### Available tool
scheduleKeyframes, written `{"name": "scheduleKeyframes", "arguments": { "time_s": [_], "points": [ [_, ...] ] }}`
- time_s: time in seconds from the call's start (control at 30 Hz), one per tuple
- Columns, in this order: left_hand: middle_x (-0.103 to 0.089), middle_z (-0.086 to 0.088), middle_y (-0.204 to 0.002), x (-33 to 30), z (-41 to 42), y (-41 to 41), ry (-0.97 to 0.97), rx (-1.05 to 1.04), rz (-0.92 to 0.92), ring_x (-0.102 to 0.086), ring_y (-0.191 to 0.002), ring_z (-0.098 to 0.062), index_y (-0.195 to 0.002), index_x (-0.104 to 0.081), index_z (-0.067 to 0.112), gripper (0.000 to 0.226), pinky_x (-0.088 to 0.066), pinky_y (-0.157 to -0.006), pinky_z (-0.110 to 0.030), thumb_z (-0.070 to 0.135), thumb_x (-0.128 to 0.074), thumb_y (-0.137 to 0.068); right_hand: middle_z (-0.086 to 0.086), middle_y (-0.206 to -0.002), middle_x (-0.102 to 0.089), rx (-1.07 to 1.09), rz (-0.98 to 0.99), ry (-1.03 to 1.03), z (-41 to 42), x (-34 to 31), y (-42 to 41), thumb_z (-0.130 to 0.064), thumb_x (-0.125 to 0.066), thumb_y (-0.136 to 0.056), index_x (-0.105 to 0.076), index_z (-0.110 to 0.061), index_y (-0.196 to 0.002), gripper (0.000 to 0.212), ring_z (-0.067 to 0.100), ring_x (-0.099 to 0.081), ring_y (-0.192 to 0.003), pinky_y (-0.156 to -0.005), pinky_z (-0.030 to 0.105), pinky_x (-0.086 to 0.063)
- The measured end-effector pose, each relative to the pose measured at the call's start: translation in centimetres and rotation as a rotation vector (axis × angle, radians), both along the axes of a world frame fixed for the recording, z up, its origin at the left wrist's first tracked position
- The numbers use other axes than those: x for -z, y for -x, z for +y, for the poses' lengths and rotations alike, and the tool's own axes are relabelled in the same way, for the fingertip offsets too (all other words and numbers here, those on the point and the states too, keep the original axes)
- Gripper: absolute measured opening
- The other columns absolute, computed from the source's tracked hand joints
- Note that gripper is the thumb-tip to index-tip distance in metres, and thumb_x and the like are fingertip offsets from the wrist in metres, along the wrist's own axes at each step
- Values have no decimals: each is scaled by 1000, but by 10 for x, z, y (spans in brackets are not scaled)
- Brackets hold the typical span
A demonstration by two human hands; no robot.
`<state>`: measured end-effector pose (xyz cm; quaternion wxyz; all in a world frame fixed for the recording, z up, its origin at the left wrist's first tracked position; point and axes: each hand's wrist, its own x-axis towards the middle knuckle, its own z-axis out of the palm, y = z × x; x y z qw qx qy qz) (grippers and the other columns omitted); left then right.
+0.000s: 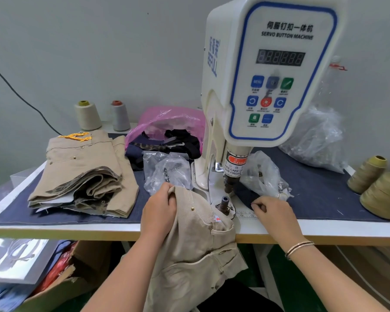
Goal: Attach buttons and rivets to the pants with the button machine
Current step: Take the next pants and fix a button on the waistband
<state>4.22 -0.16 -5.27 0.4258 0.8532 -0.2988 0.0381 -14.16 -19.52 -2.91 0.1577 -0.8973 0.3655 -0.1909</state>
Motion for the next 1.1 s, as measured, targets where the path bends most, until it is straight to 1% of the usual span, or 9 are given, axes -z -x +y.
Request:
{"name": "scheduleKeyframes", "arguments": {
  "time_s": [0.07, 0.13, 0.17, 0.23, 0.4, 0.6, 0.8, 0.93, 1.1],
  "points": [
    [-57, -2, -69, 0, 1, 0, -2, 1, 2, -51, -66, -27, -85, -45, 22, 13, -30, -54, -35, 15, -44, -96, -7, -65, -63, 38, -229, -284, 15, -9, -5, -20, -65, -87, -70, -19, -80, 10, 7, -53, -60, -55, 15, -38],
    [-58, -3, -70, -1, 1, 0, -4, 0, 10, -52, -67, -27, -86, -47, 20, 11, -31, -55, -35, 15, -44, -96, -9, -50, -49, 44, -486, -790, 38, -18, -11, -17, -65, -87, -69, -16, -73, 15, 7, -41, -45, -44, 16, -33],
    [-58, -3, -71, -1, 1, 1, -7, -2, 13, -52, -68, -27, -87, -48, 19, 10, -31, -55, -35, 15, -44, -96, -6, -49, -43, 41, -575, -1012, 49, -21, -13, -15, -63, -88, -65, -14, -67, 21, 7, -34, -41, -39, 16, -28],
    [-59, -2, -72, -1, 1, 1, -14, -6, 19, -52, -69, -27, -88, -49, 18, 10, -32, -56, -35, 15, -44, -96, -2, -50, -36, 46, -675, -1250, 62, -24, -17, -12, -60, -90, -50, -11, -58, 33, 8, -27, -37, -34, 17, -19],
    [-60, -2, -73, -1, 0, 1, -19, -8, 22, -55, -70, -27, -89, -50, 19, 10, -38, -57, -35, 16, -43, -96, -1, -50, -36, 74, -746, -1352, 68, -32, -23, -11, -62, -88, -49, -11, -60, 31, 8, -24, -34, -32, 17, -16],
    [-59, -1, -71, -1, 0, 0, -21, -5, 27, -53, -68, -25, -87, -48, 20, 11, -34, -55, -34, 15, -44, -96, -3, -48, -38, 145, -844, -1752, 67, -33, -29, -13, -58, -90, -55, -7, -80, 12, 4, -30, -30, -26, 15, -22],
    [-58, 2, -71, 0, -1, -1, -23, -3, 35, -52, -66, -21, -86, -47, 24, 13, -31, -53, -33, 15, -44, -95, -3, -46, -39, 163, -919, -1949, 72, -43, -29, -10, -64, -72, -56, -5, -81, 13, 4, -33, -28, -25, 14, -24],
    [-58, 3, -71, 1, -1, 0, -20, -3, 38, -52, -65, -19, -86, -47, 23, 13, -32, -52, -32, 15, -44, -95, -2, -46, -39, 203, -1060, -2149, 79, -46, -26, -11, -61, -75, -60, -1, -81, 12, 5, -35, -29, -26, 14, -26],
    [-57, 4, -69, 1, -1, 0, -22, -4, 37, -53, -65, -19, -86, -47, 24, 13, -32, -52, -32, 15, -44, -95, 0, -49, -39, 216, -1181, -2247, 89, -51, -27, -12, -55, -79, -58, -2, -77, 11, 7, -37, -30, -29, 13, -26]
  ]
}}
